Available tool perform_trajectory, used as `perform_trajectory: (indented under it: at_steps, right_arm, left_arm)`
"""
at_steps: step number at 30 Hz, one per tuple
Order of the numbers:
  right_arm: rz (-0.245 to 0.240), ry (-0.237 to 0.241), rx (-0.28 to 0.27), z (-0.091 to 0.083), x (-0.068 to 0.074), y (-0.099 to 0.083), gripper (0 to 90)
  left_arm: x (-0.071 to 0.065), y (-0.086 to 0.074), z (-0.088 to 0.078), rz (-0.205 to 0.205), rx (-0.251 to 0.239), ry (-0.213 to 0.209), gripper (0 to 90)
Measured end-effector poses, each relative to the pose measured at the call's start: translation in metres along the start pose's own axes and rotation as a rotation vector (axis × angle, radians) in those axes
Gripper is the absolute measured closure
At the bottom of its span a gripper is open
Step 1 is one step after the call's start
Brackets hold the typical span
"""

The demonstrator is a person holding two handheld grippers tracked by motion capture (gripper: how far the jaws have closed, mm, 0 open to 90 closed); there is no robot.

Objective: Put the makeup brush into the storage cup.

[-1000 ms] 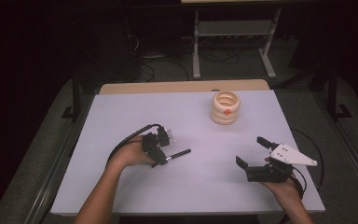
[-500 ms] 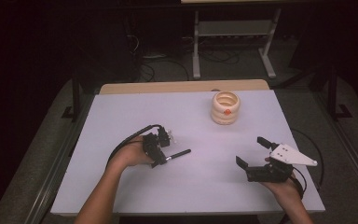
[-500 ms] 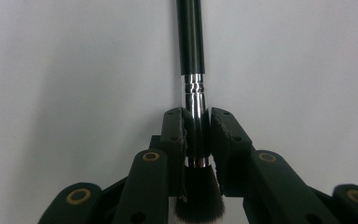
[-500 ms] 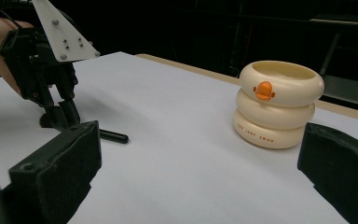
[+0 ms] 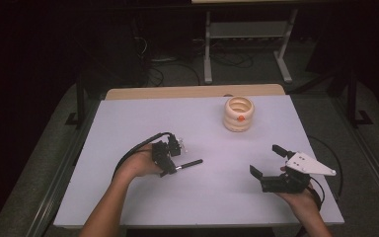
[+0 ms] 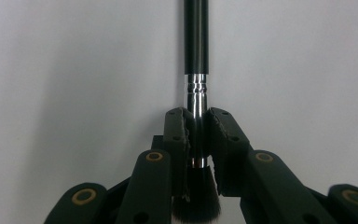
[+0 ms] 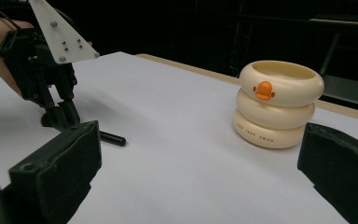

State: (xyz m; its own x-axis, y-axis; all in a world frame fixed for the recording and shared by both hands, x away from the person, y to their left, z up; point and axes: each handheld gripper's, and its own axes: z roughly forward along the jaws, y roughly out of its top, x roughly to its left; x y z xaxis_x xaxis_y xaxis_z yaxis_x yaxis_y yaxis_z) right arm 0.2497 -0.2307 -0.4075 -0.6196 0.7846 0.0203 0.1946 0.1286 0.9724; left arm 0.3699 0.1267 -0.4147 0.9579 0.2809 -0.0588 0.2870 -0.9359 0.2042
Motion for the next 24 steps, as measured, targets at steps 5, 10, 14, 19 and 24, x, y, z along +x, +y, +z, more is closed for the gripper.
perform_trajectory:
  at_steps: [5, 10, 14, 19, 24]
  right_arm:
    - [-0.002, -0.001, -0.004, 0.000, 0.000, 0.000, 0.0]
    - [0.000, -0.003, -0.003, 0.000, -0.001, 0.000, 0.0]
    - [-0.002, -0.002, -0.003, 0.000, -0.001, 0.000, 0.0]
    - [0.002, 0.003, 0.002, 0.000, 0.000, 0.000, 0.0]
    - [-0.007, 0.007, 0.002, 0.001, 0.002, 0.002, 0.0]
  left_arm:
    - [0.002, -0.002, 0.000, -0.010, -0.016, -0.014, 77.3]
    - [0.002, -0.002, -0.002, 0.000, -0.025, -0.026, 77.4]
    - [-0.001, -0.003, -0.008, 0.024, -0.071, -0.034, 77.5]
    - [-0.004, -0.003, -0.016, 0.052, -0.102, -0.035, 77.5]
    - [-0.011, -0.003, -0.022, 0.130, -0.148, -0.045, 77.4]
